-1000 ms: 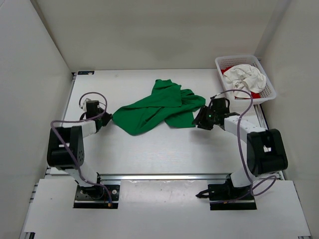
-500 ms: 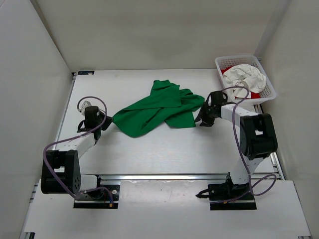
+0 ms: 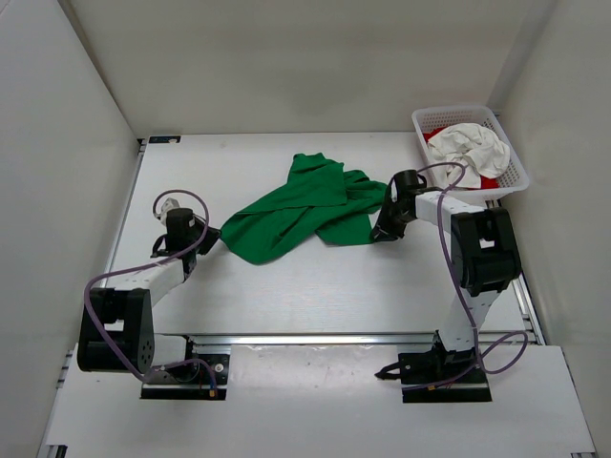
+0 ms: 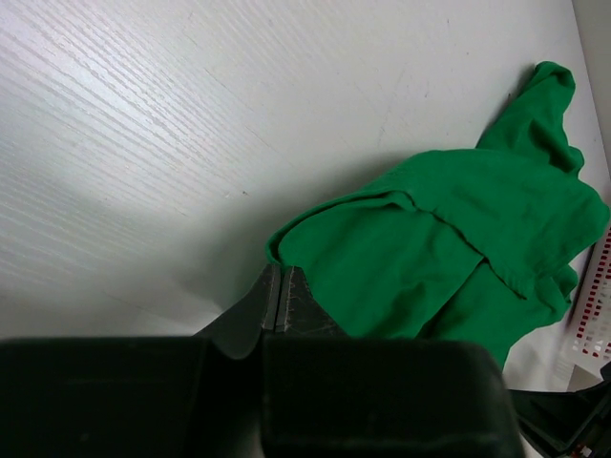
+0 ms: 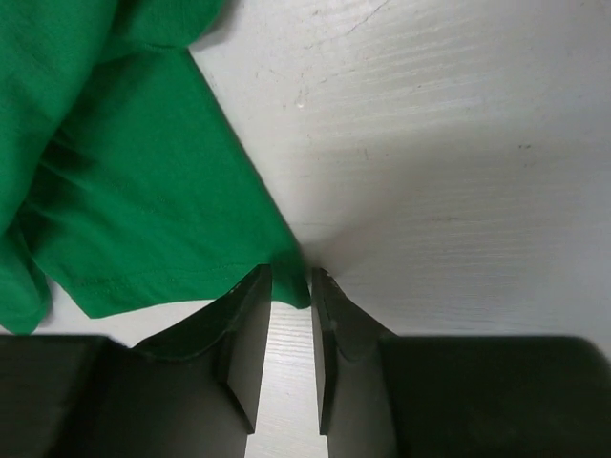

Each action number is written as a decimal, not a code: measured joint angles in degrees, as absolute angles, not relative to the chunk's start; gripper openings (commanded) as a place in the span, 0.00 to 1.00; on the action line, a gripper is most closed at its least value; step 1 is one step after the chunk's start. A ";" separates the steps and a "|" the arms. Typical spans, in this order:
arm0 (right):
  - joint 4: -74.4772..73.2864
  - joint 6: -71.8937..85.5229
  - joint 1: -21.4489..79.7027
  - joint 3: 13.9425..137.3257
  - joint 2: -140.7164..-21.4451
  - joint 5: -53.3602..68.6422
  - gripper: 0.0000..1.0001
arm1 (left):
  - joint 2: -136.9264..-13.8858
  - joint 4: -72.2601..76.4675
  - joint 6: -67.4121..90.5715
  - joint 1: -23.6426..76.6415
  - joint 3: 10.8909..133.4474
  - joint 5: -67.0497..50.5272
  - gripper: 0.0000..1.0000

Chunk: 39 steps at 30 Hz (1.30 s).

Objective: Fold and stack the t-shirts
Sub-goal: Flatten out the tshirt

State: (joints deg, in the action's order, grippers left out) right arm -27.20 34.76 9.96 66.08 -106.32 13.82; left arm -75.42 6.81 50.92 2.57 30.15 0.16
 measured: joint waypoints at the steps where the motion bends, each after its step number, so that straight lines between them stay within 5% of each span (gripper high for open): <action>1: -27.24 34.79 9.93 66.02 -106.32 14.02 0.21 | -75.42 6.96 50.98 2.57 30.04 0.08 0.00; 4: -27.62 34.92 10.09 66.00 -106.32 14.35 0.18 | -75.20 7.35 51.31 2.66 29.76 0.03 0.00; 8: -27.88 35.09 10.37 66.00 -106.52 14.37 0.01 | -74.67 7.66 51.44 2.81 29.61 0.01 0.00; 14: -26.68 35.79 11.42 62.72 -101.93 11.53 0.00 | -73.23 5.19 50.11 3.09 30.83 -0.45 0.00; 20: -32.91 32.93 14.09 64.16 -81.06 5.37 0.00 | -76.27 -12.69 41.34 3.64 55.40 -7.25 0.00; 27: -46.81 27.68 16.99 100.60 -70.54 -7.86 0.00 | -74.61 -21.85 37.30 -3.55 85.32 -15.70 0.00; 32: -53.30 22.76 26.65 127.61 -76.18 -16.80 0.00 | -69.80 -24.82 38.68 -8.34 90.17 -18.22 0.00; 39: -49.19 11.84 42.68 133.64 -77.76 -32.51 0.00 | -69.60 -30.94 39.90 -10.35 101.19 -17.98 0.00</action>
